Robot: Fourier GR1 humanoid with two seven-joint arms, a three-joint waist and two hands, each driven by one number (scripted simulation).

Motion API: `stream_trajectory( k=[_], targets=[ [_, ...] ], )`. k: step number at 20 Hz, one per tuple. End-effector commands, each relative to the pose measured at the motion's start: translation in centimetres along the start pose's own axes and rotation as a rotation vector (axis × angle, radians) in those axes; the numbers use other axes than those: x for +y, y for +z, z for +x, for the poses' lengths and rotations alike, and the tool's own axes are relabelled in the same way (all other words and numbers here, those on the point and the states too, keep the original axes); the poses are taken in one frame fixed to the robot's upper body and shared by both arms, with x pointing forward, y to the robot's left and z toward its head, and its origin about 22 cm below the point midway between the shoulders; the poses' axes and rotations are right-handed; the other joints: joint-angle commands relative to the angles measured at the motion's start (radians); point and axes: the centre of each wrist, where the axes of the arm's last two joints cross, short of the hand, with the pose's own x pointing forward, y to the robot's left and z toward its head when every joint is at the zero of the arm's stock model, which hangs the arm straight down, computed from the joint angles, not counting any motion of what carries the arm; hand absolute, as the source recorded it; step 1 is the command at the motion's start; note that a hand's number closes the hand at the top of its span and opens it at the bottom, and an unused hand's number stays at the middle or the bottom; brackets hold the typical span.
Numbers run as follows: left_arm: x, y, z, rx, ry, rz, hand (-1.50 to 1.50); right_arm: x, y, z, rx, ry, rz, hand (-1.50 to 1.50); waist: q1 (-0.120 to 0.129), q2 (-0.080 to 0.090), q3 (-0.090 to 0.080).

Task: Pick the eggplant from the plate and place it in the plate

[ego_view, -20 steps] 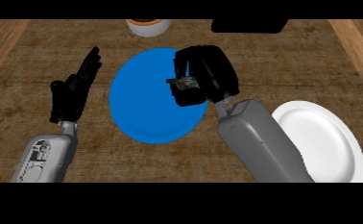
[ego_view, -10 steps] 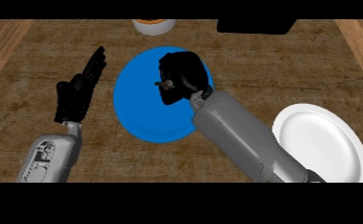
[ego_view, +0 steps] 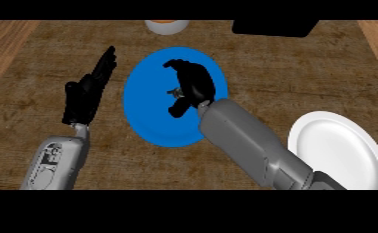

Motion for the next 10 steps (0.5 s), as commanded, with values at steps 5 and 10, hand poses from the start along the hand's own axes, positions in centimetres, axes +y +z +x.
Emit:
stream_trajectory(
  k=[5, 10],
  targets=[
    [0.2, -0.8, 0.4, -0.015, -0.005, 0.019, 0.0, -0.6, 0.4, 0.0, -0.072, -0.363, -0.154, -1.5, -0.013, 0.0, 0.001],
    [2.3, 0.1, -0.4, 0.017, -0.008, 0.061, 0.0, -2.9, -0.3, -0.5, -0.033, -0.533, -0.275, -1.5, -0.057, -0.013, 0.0]
  ],
)
